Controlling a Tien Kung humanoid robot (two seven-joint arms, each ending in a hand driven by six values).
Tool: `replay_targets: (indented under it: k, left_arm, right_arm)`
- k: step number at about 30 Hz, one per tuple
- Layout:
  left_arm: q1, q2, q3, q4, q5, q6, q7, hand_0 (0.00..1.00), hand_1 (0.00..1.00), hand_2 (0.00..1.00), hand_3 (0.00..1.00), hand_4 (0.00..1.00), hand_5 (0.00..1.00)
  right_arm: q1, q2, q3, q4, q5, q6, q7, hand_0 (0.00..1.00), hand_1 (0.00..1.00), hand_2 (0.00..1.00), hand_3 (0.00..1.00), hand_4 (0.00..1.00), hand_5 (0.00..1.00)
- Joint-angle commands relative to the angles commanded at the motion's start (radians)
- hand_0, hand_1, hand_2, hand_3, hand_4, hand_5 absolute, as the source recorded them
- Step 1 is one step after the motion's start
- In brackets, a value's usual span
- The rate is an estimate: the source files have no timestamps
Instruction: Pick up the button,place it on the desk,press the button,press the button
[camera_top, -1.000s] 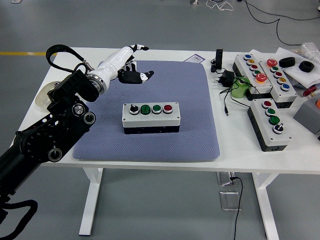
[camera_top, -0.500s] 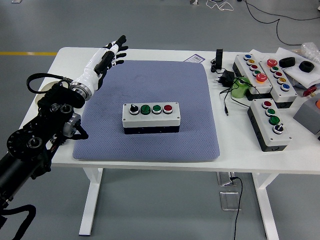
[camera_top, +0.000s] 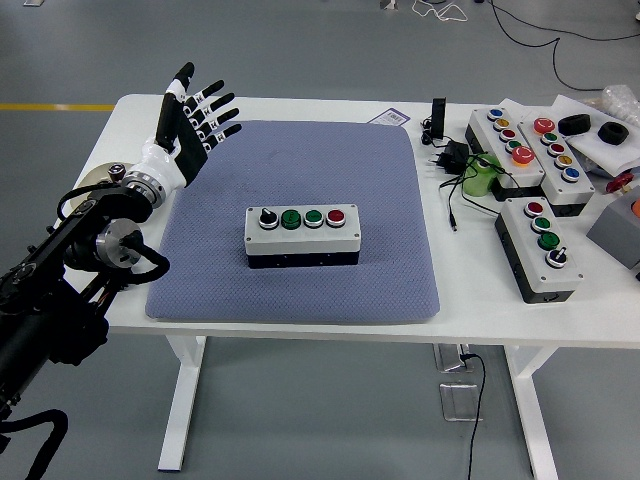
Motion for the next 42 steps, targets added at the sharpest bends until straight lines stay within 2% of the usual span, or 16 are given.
replay_targets:
  k: [12, 21, 30, 42]
  left_arm:
    - [0.024, 0.022, -0.097, 0.032, 0.096, 0.02, -0.02, 0.828, 0.857, 0.859, 0.855, 0.739, 0.998]
    - [0.058, 0.063, -0.159, -0.004, 0.215, -0.012, -0.003, 0.825, 0.852, 0.852, 0.852, 0.734, 0.998]
    - [0.084, 0.075, -0.194, -0.021, 0.226, -0.03, -0.001, 0.824, 0.851, 0.844, 0.849, 0.735, 0.998]
    - [0.109, 0.078, -0.215, -0.044, 0.243, -0.025, 0.005, 0.823, 0.851, 0.846, 0.848, 0.734, 0.998]
  right_arm:
    - [0.002, 0.0, 0.004, 0.0, -0.005, 0.0, 0.0, 0.651, 0.571, 0.605, 0.645, 0.271, 0.28]
    - [0.001, 0.001, 0.004, 0.0, -0.007, 0.0, -0.001, 0.651, 0.571, 0.605, 0.645, 0.271, 0.28]
    - [0.001, 0.001, 0.004, 0.0, -0.008, -0.001, -0.001, 0.651, 0.571, 0.606, 0.644, 0.27, 0.281]
    - [-0.002, 0.002, 0.0, 0.0, -0.003, -0.002, -0.002, 0.652, 0.572, 0.605, 0.644, 0.269, 0.278]
